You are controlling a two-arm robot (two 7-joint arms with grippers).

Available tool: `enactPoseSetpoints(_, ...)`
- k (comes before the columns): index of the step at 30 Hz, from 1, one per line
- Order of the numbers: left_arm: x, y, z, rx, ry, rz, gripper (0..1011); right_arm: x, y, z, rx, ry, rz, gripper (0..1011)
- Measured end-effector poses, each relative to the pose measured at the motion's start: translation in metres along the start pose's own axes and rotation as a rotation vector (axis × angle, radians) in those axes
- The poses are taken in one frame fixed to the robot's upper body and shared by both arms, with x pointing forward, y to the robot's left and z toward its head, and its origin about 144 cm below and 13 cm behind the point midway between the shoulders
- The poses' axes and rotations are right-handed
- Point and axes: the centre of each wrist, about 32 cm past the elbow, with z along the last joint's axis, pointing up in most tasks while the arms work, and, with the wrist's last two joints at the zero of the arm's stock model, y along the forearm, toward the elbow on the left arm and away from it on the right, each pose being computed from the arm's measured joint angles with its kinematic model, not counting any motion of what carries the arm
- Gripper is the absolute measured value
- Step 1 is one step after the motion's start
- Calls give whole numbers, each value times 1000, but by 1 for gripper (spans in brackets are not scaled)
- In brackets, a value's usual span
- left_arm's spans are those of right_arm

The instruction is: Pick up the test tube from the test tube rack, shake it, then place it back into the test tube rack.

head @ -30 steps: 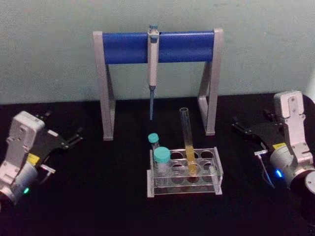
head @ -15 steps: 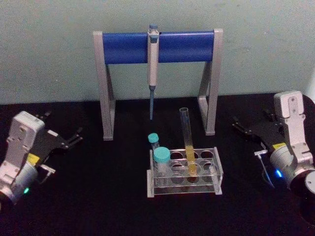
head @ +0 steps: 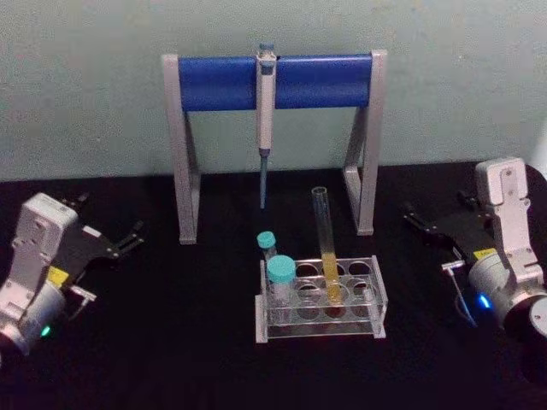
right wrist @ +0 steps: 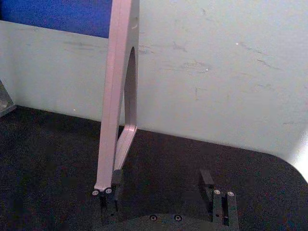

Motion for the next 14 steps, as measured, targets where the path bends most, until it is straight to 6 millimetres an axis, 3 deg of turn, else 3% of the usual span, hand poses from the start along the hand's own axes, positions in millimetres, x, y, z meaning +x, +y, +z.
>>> enactPoseSetpoints(14,0,0,0,0,0,0,1001,0,0,0,0,0,0,1000)
